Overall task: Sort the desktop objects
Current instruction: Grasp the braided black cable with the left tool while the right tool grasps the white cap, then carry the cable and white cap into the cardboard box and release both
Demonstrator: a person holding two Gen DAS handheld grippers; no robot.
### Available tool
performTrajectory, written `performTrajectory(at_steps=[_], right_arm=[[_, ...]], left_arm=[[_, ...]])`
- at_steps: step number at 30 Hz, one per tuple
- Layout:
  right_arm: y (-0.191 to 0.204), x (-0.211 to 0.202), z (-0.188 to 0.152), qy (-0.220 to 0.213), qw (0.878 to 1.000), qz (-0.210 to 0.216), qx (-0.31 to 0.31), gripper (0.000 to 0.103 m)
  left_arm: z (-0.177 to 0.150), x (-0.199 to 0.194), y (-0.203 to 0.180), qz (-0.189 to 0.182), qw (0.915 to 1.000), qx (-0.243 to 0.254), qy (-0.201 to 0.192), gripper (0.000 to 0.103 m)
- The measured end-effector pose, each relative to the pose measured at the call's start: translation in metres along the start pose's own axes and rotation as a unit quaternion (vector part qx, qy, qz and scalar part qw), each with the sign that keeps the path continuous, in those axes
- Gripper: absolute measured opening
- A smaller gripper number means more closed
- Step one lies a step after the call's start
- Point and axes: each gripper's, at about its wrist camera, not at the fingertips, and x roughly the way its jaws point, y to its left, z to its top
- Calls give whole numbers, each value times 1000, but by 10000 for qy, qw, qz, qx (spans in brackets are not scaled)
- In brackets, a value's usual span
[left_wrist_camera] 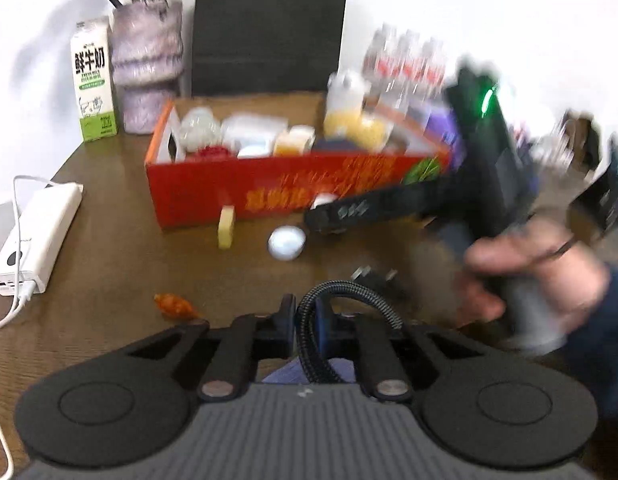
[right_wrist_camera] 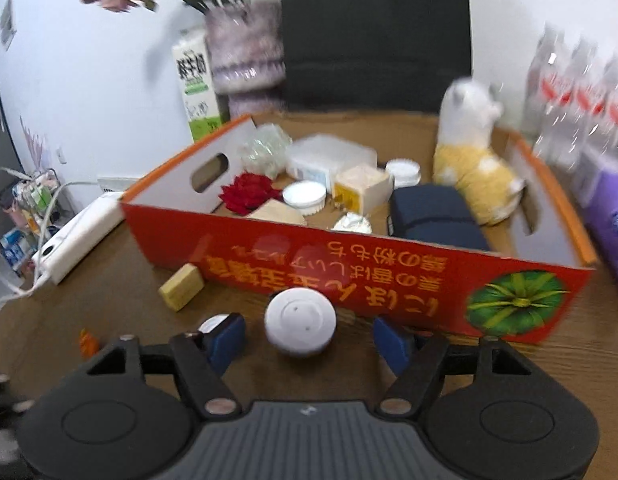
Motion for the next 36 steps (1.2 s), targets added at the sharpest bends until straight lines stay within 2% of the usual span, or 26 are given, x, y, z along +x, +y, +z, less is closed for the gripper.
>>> performTrajectory(at_steps=[1, 4, 7, 10, 13, 15, 17, 18, 21, 22, 23, 24, 26, 27, 28, 30, 33, 36], right_arm=[[-3, 2, -1, -70, 9999, 8, 84, 40], [-12, -9, -8, -167, 9987, 123, 455, 39], [-16, -30, -21, -279, 9985, -30, 478, 40], [-15, -37, -35, -133, 9986, -438, 283, 48], [-3, -55, -42, -458, 9958, -795, 71, 54], [16, -59, -39, -654, 9950, -661, -354, 58], [35, -52, -34, -662, 9945, -390, -717, 58], [44, -43, -31, -585, 9944, -223, -851, 58], [58, -5, -21, -164, 9940, -26, -1080, 53], [60, 4, -19, -114, 9940, -50, -1085, 43], [60, 7, -16, -158, 9945, -40, -1031, 28], [60, 6, -16, -132, 9952, -3, -974, 27], [59, 1, -17, -104, 9959, -83, -893, 28], [59, -4, -21, -158, 9953, -204, -934, 28], [59, -12, -26, -238, 9944, -324, -979, 28], [54, -34, -36, -460, 9934, -467, -942, 28], [46, -68, -56, -727, 9936, -421, -753, 28], [41, -91, -73, -935, 9927, -510, -573, 28]], left_arm=[[3, -10, 3, -104, 9998, -145, -121, 11], [9, -34, 16, -121, 9974, -542, -452, 11], [10, -47, 31, 33, 9943, -874, -610, 10], [8, -55, 49, 226, 9902, -1243, -594, 10], [8, -67, 62, 319, 9864, -1459, -684, 10], [12, -71, 66, 303, 9853, -1514, -737, 10], [16, -74, 64, 330, 9857, -1431, -831, 1], [20, -75, 63, 342, 9860, -1389, -860, 1], [24, -76, 60, 306, 9873, -1300, -863, 1], [23, -75, 59, 341, 9880, -1230, -866, 1], [22, -74, 58, 330, 9892, -1160, -834, 1], [19, -71, 57, 225, 9918, -1039, -708, 1], [8, -64, 57, 282, 9931, -989, -569, 6], [0, -60, 55, 524, 9933, -906, -497, 20], [-10, -55, 52, 759, 9935, -746, -399, 49], [-32, -47, 47, 1029, 9924, -547, -392, 74], [-46, -31, 43, 1006, 9941, -380, -174, 75], [-42, -11, 41, 1038, 9941, -312, -30, 85]])
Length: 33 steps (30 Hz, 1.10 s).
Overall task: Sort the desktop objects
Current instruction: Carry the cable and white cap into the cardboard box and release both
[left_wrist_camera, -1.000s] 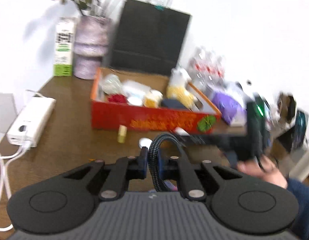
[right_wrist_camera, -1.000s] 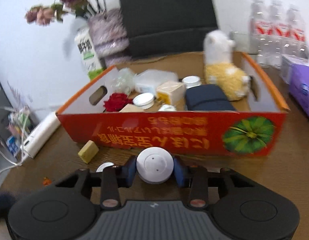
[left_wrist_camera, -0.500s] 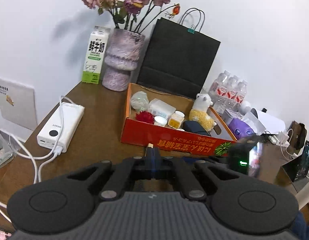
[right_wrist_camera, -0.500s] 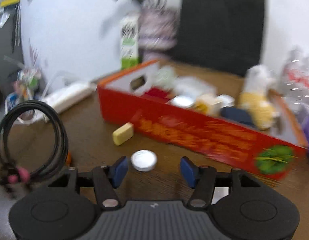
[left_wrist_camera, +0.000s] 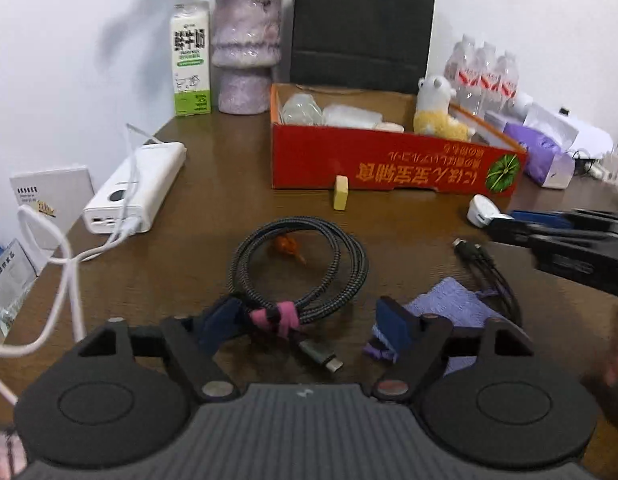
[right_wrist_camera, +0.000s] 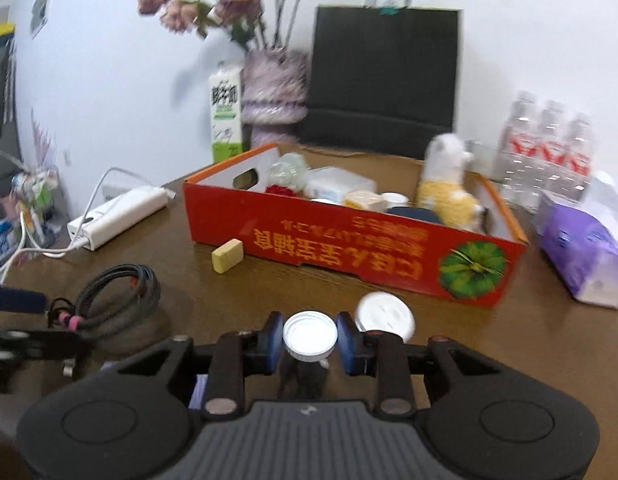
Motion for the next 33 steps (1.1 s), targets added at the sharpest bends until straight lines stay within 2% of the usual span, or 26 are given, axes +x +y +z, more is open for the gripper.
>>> performTrajectory(at_steps=[2, 3, 6, 7, 8, 14, 20, 25, 33], right_arm=[[-2, -14, -7, -137, 9998, -39, 148, 28], [-3, -20, -10, -207, 9995, -45, 226, 28], [-3, -30, -19, -333, 9990, 0, 290, 28], [-3, -32, -22, -352, 9990, -4, 265, 28], [-2, -32, -24, -359, 9991, -10, 243, 28], [-9, -31, -28, -297, 9982, 180, 482, 28], [-8, -33, -29, -347, 9980, 187, 499, 28], [-4, -42, -30, -504, 9982, 48, 309, 28], [8, -97, -56, -553, 9975, -2, 437, 28]], left_arm=[[7, 13, -6, 216, 9996, 171, 100, 88], [9, 19, -8, 310, 9991, 257, 150, 95], [10, 35, -7, 474, 9982, 254, 274, 98], [10, 37, -3, 404, 9988, 164, 221, 91], [11, 39, 1, 305, 9994, 36, 181, 89], [12, 36, -1, 239, 9995, 0, 213, 86], [-5, 9, -10, -58, 9996, -275, 33, 85], [-15, -32, -26, -107, 9993, -91, -350, 85], [-23, -98, -50, -553, 9937, 83, -974, 85]])
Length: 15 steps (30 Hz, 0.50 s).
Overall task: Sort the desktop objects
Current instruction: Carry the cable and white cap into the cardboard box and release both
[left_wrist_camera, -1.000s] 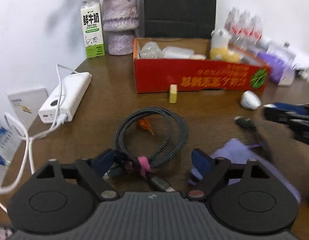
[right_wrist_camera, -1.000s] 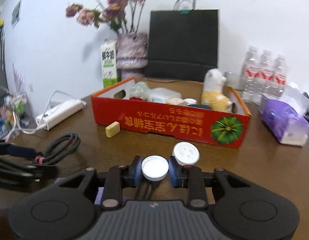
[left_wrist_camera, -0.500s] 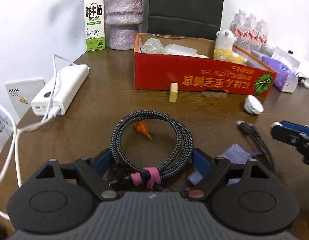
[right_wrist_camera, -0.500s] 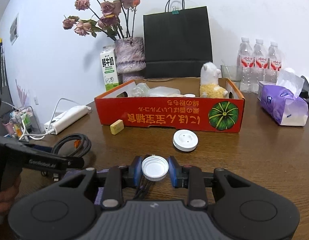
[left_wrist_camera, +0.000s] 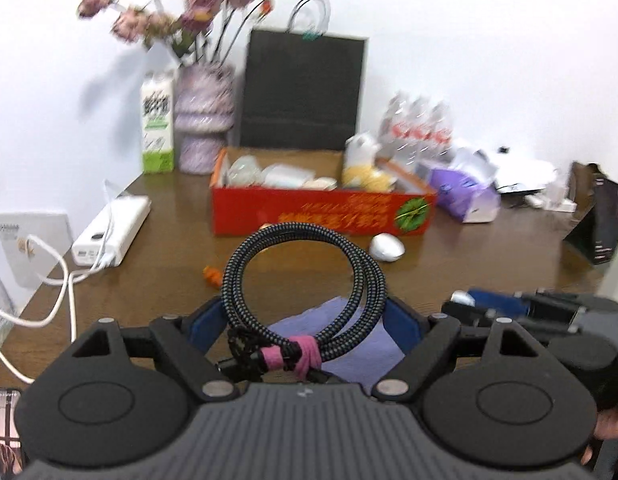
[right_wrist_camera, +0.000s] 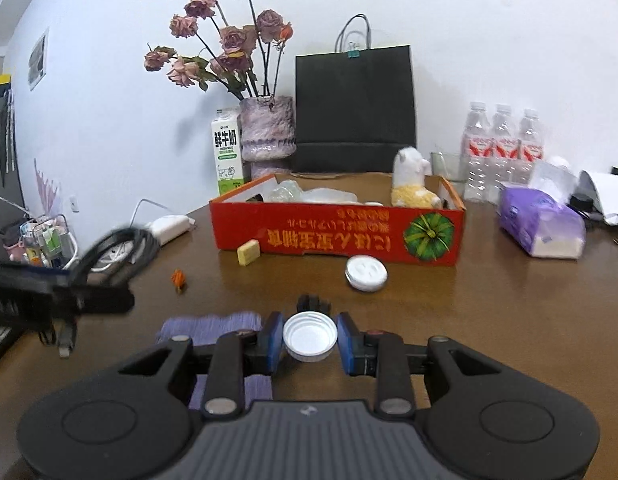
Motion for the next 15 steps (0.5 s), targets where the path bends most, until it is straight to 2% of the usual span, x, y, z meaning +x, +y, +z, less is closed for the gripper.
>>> performTrajectory(at_steps=[9, 13, 15], right_arm=[[-13, -56, -7, -141, 9990, -420, 81, 28], [-19, -58, 5, -176, 9986, -501, 40, 28], [-29, -52, 18, -79, 9989, -433, 174, 28]], left_arm=[[3, -18, -15, -151, 9997, 55, -198, 85], [15, -15, -15, 48, 9990, 234, -377, 85], [24, -3, -9, 162, 9992, 269, -266, 85]])
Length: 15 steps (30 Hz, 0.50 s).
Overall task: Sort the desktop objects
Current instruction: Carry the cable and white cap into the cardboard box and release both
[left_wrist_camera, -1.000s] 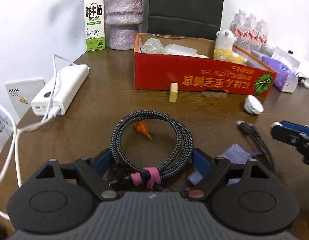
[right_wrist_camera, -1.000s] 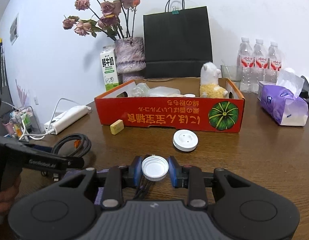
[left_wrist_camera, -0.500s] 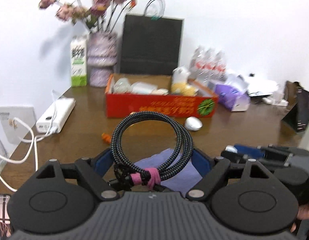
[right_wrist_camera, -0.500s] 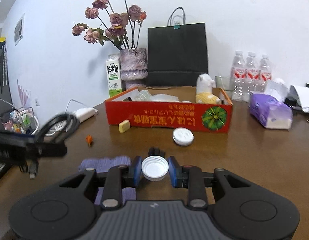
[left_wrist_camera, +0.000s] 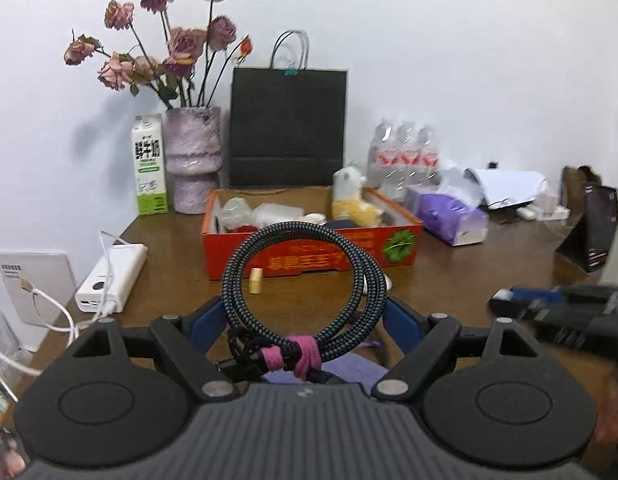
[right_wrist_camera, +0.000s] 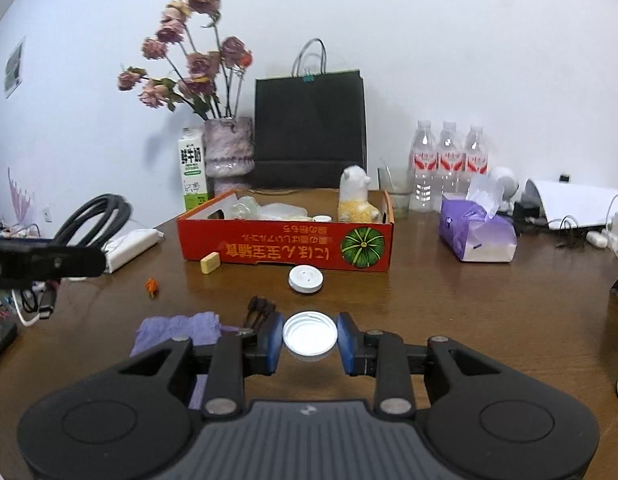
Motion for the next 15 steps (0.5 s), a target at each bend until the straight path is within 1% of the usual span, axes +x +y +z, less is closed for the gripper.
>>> performTrajectory(at_steps=[2, 5, 7, 9, 10, 12, 13, 14, 15], right_arm=[[-12, 10, 15, 35, 9998, 49, 183, 28], [-26, 35, 48, 19, 9997, 22, 224, 28], [-32, 61, 76, 29, 9998, 102, 181, 28], [-35, 95, 106, 122, 9998, 162, 92, 28], [-37, 116, 120, 274, 9994, 196, 98, 28], [-44, 159, 143, 608, 9968, 379, 349, 28], [-47, 180, 151, 822, 9940, 534, 487, 28], [-51, 202, 157, 1029, 9902, 669, 664, 28], [-51, 225, 161, 1220, 9864, 779, 778, 28]], left_arm=[[17, 17, 8, 27, 9999, 36, 112, 85], [58, 52, 19, -86, 9998, 103, 173, 85], [93, 91, 24, -56, 9992, 181, 341, 85], [118, 130, 28, -37, 9983, 184, 554, 85], [129, 154, 30, -83, 9968, 171, 773, 85], [144, 198, 34, -143, 9931, -3, 1161, 85], [148, 221, 35, -172, 9907, -17, 1350, 85], [149, 239, 37, -104, 9894, -34, 1446, 85], [147, 259, 37, -62, 9868, 90, 1617, 85]])
